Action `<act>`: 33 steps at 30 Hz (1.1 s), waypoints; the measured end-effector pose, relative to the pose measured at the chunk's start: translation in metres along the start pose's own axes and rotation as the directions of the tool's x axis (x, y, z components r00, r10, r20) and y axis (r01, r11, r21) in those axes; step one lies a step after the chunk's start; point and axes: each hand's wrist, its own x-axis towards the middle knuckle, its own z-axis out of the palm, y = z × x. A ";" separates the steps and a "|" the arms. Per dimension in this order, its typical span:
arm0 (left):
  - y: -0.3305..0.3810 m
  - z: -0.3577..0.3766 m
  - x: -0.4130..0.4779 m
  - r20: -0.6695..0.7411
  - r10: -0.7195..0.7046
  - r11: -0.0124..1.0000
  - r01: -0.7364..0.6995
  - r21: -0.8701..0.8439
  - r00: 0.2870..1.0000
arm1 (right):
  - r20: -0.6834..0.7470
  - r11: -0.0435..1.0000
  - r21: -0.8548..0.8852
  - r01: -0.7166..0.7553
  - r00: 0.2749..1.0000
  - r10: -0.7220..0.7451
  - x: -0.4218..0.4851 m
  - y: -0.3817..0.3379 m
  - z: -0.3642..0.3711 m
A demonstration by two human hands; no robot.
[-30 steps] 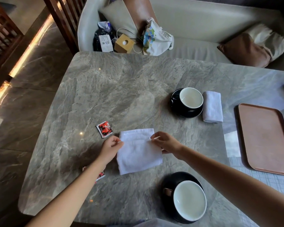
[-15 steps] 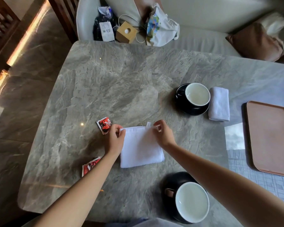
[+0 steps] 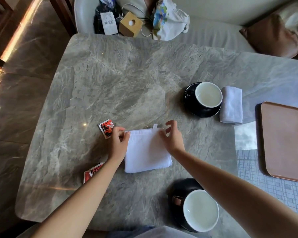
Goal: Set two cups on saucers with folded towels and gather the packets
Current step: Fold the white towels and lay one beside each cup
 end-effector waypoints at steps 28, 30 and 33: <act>-0.007 0.005 -0.045 0.474 0.248 0.290 -0.531 0.796 0.845 | 0.490 0.457 -0.572 0.681 0.731 -0.475 -0.026 0.016 0.012; -0.011 0.004 -0.044 0.473 0.255 0.301 -0.533 0.790 0.844 | 0.488 0.454 -0.583 0.675 0.736 -0.468 -0.024 0.018 0.013; -0.014 0.006 -0.043 0.463 0.240 0.321 -0.520 0.791 0.853 | 0.477 0.466 -0.586 0.663 0.747 -0.463 -0.024 0.019 0.015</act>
